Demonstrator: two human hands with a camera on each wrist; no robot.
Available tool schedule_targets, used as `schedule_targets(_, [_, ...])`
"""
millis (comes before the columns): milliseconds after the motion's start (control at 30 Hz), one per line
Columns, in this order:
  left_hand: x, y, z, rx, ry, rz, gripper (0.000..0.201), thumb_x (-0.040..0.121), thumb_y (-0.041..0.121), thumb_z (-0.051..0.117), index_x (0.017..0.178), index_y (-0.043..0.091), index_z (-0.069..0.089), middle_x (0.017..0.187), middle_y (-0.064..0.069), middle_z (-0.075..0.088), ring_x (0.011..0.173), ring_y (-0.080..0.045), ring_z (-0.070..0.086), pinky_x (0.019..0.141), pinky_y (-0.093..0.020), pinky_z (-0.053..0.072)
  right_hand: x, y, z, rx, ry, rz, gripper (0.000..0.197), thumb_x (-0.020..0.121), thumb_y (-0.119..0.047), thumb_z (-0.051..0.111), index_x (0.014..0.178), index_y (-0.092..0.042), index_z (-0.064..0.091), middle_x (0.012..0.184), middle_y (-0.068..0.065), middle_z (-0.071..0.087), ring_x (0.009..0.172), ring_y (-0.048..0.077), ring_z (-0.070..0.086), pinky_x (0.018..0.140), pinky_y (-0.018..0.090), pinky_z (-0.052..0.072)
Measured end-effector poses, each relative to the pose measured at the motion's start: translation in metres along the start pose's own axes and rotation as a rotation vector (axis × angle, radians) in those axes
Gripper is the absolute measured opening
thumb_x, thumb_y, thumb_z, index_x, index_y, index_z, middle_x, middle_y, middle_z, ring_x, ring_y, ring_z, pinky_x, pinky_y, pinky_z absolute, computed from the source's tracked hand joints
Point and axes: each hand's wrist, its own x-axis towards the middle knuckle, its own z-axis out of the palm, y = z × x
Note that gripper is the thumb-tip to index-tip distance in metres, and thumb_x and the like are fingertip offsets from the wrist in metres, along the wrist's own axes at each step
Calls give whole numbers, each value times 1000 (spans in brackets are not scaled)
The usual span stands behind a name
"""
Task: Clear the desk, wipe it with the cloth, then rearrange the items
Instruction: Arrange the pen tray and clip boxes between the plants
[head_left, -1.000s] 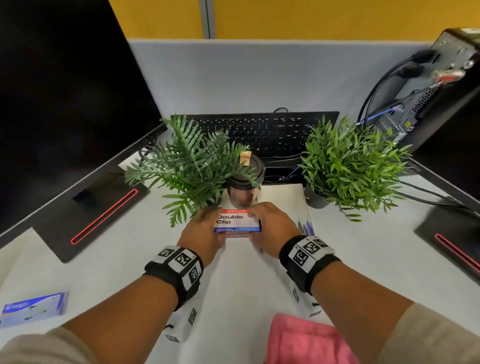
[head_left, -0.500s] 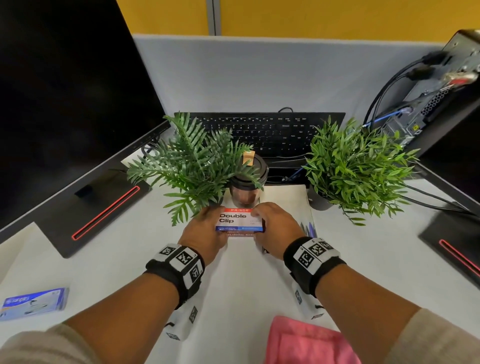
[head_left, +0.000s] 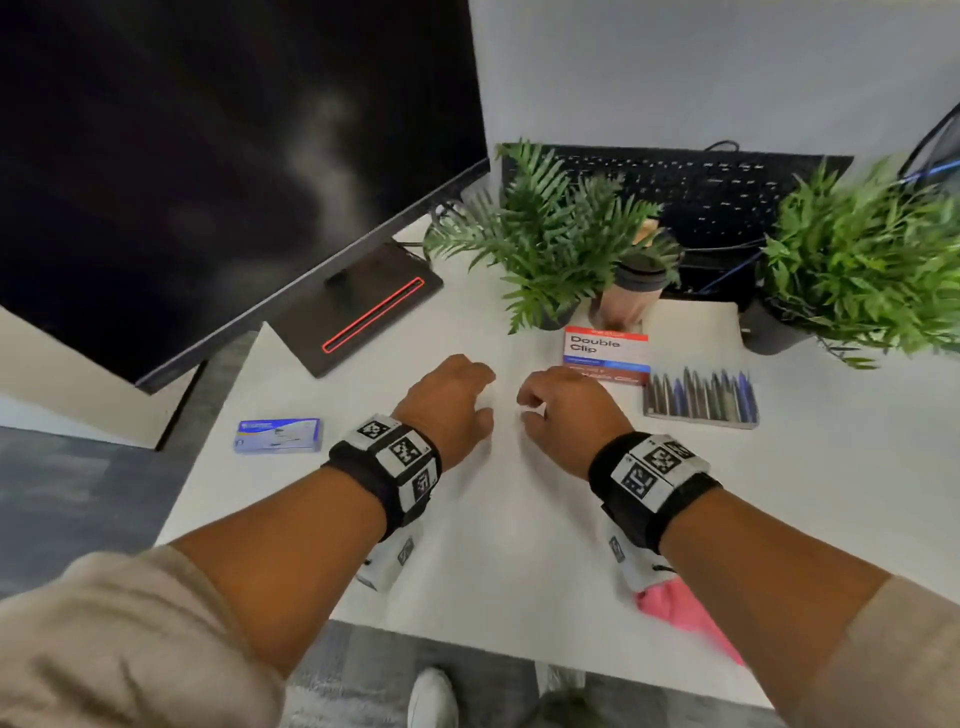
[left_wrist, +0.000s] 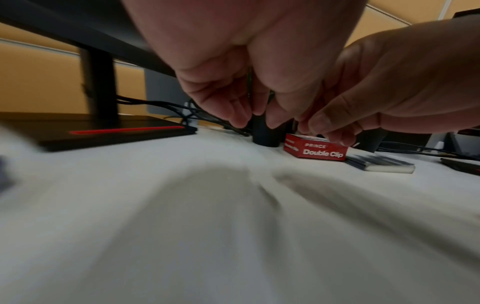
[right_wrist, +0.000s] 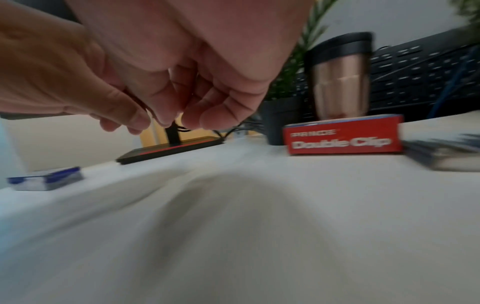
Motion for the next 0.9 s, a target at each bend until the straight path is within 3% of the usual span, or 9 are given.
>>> schedule_targets(100, [-32, -43, -15, 17, 73, -26, 44, 86, 21, 56, 130, 22, 53, 130, -1, 51, 115, -22, 55, 96, -33, 46, 1, -50, 28, 27, -51, -62, 18, 86, -21, 61, 102, -17, 65, 102, 3, 64, 92, 23, 59, 82, 31, 48])
schedule_targets(200, [-59, -98, -30, 34, 146, -125, 45, 81, 11, 55, 125, 21, 58, 129, -3, 50, 121, -25, 48, 99, -41, 47, 8, -97, 60, 52, -102, -99, 24, 85, -23, 62, 109, -19, 63, 105, 2, 63, 95, 21, 60, 85, 33, 50])
schedule_targets(300, [-78, -146, -43, 87, 192, -231, 43, 80, 15, 58, 123, 20, 59, 130, -6, 48, 120, -29, 47, 98, -46, 48, 19, -131, 88, 44, -168, -87, 36, 85, -25, 63, 121, -22, 58, 115, 2, 60, 102, 22, 59, 89, 32, 49])
schedule_targets(433, [-90, -191, -51, 204, 70, -331, 59, 74, 21, 65, 131, 22, 48, 135, -6, 42, 123, -30, 42, 97, -48, 47, 36, -162, 117, -16, -230, -55, 59, 85, -25, 65, 139, -22, 43, 135, 6, 48, 120, 26, 53, 102, 35, 44])
schedule_targets(500, [-89, -206, -51, 204, 3, -343, 57, 73, 23, 66, 127, 23, 49, 131, -7, 43, 121, -30, 43, 96, -48, 48, 45, -173, 129, -41, -238, -34, 63, 85, -24, 66, 142, -20, 39, 138, 7, 45, 121, 27, 52, 102, 36, 45])
schedule_targets(633, [-80, -223, -48, 161, -20, -299, 41, 76, 17, 62, 116, 18, 55, 117, -11, 51, 107, -32, 52, 91, -45, 50, 62, -190, 148, -103, -195, -37, 42, 82, -20, 64, 123, -16, 53, 116, 9, 53, 101, 28, 59, 87, 37, 52])
schedule_targets(733, [-77, -225, -50, 148, -9, -266, 27, 80, 14, 61, 106, 15, 59, 108, -12, 54, 97, -30, 56, 86, -43, 52, 66, -196, 155, -131, -175, -47, 23, 84, -20, 61, 106, -15, 58, 103, 8, 54, 88, 27, 59, 71, 32, 49])
schedule_targets(900, [-82, -221, -54, 129, -17, -204, 31, 83, 17, 64, 113, 14, 59, 111, -10, 56, 98, -26, 58, 86, -37, 51, 61, -189, 151, -123, -148, -50, 15, 85, -23, 60, 98, -17, 61, 94, 4, 52, 81, 24, 58, 69, 33, 51])
